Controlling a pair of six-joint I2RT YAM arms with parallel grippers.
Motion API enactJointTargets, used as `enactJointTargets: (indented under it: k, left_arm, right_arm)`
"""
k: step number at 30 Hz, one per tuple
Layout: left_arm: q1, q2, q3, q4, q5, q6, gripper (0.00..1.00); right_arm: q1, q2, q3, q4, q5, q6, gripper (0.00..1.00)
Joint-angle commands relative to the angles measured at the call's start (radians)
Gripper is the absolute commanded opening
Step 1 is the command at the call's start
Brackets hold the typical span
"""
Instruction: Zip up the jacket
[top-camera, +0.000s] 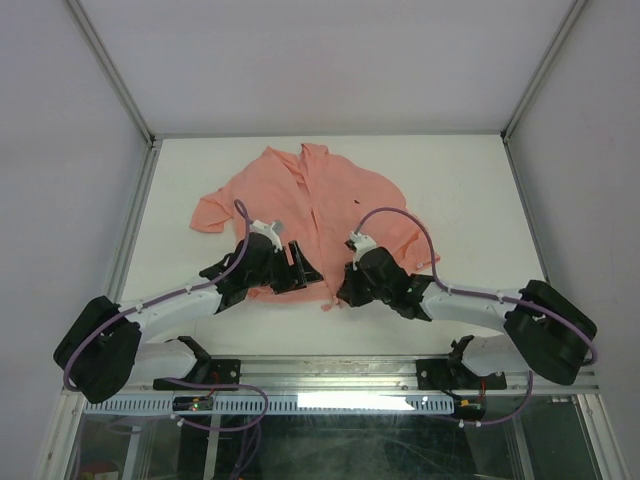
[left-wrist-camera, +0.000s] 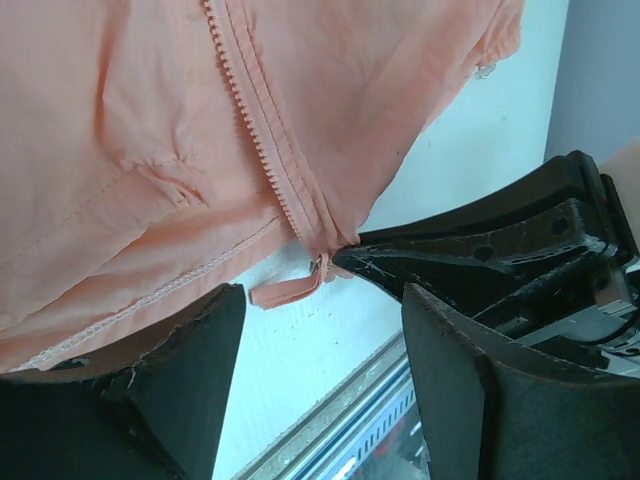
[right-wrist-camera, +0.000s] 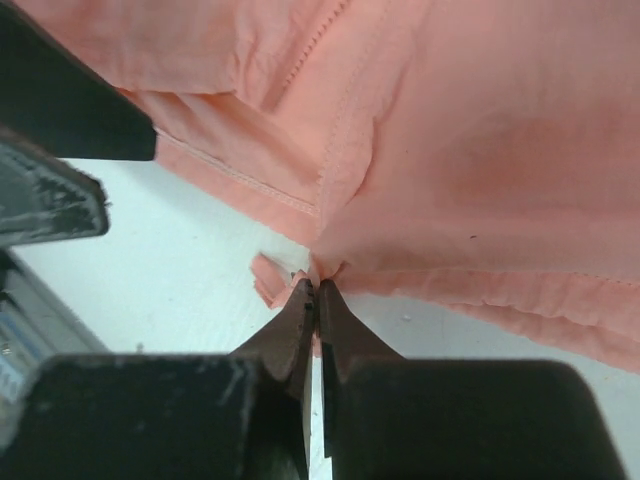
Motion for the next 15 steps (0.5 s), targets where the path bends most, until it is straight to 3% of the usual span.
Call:
enactJointTargets:
  k: [1,10,15]
  left_arm:
    - [0.006,-0.053,-0.03,0.137,0.023,-0.057,0.65]
    - [0.006,0.0,-0.075,0.346,0.084,-0.146,0.59]
    - [0.006,0.025,-0.13,0.431,0.043,-0.215,0.55]
  right_arm:
    - [-0.037,-0.119,-0.085,0.314,-0.118,0.039,0.0]
    - [-0.06,-0.151,-0.191,0.561,-0.192,0.07,0.0]
    - [-0.063,-0.14,-0.213,0.62,-0.205,0.091,0.0]
